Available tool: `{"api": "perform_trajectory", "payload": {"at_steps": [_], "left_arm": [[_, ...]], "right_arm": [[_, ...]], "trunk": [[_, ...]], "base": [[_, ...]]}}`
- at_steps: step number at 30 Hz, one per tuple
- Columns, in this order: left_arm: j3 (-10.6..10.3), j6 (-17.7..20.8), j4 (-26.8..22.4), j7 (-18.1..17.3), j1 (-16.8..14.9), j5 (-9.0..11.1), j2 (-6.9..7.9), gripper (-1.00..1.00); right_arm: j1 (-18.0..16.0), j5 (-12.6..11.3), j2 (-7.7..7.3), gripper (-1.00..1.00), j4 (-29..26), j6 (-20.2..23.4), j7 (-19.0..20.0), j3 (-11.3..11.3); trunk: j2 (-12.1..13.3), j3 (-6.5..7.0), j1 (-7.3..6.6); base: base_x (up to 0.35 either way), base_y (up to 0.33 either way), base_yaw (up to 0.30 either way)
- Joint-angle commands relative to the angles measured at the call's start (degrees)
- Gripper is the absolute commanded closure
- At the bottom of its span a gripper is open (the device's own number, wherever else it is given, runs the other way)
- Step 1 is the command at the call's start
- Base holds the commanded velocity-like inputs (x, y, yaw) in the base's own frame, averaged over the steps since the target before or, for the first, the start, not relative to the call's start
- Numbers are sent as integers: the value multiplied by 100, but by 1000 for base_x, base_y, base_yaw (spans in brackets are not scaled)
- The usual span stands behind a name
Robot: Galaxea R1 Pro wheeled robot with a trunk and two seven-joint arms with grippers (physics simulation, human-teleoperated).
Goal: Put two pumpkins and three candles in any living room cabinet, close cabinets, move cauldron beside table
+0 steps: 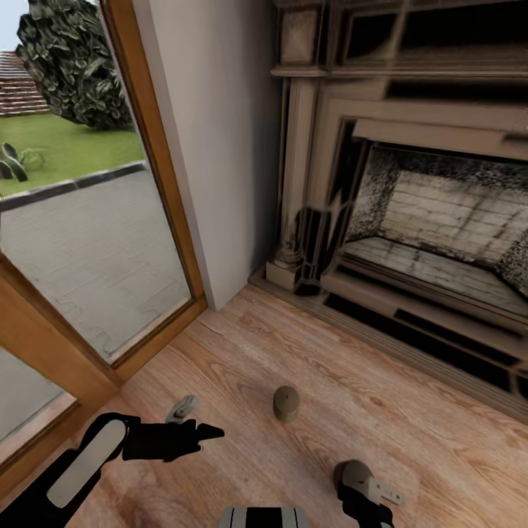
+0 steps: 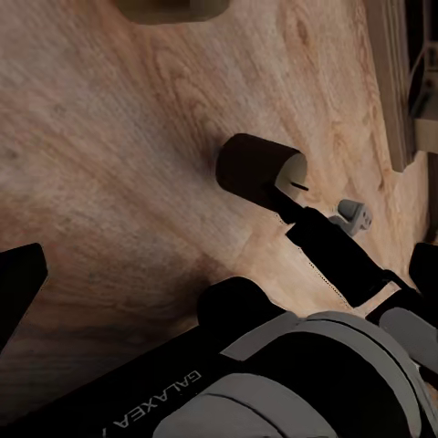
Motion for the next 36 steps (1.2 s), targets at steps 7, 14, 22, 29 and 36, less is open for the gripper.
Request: {"api": "perform_trajectory", "payload": {"at_steps": [7, 14, 22, 29, 36], "left_arm": [[44, -71, 193, 4, -16, -996, -56, -100], [48, -91, 200, 5, -19, -1210, -61, -100], [40, -92, 200, 5, -18, -1222, -62, -100], [40, -93, 190, 5, -19, -1222, -62, -100], [39, -94, 174, 5, -19, -1222, -62, -100]], "right_arm": [[-1, -41, -35, 100, -419, 179, -14, 32], [207, -60, -51, 100, -1973, 1157, -44, 22], [762, -200, -225, 100, -3256, 1788, -86, -8], [1853, -217, -471, 100, -5441, 2582, -376, -576], [2007, -186, -488, 100, -5738, 2829, -407, -668]], "trunk": [[163, 135, -96], [444, 261, -250], [765, 404, -426], [1045, 530, -580], [1326, 655, -733]], "base": [[0, 0, 0], [0, 0, 0], [0, 0, 0], [0, 0, 0], [0, 0, 0]]}}
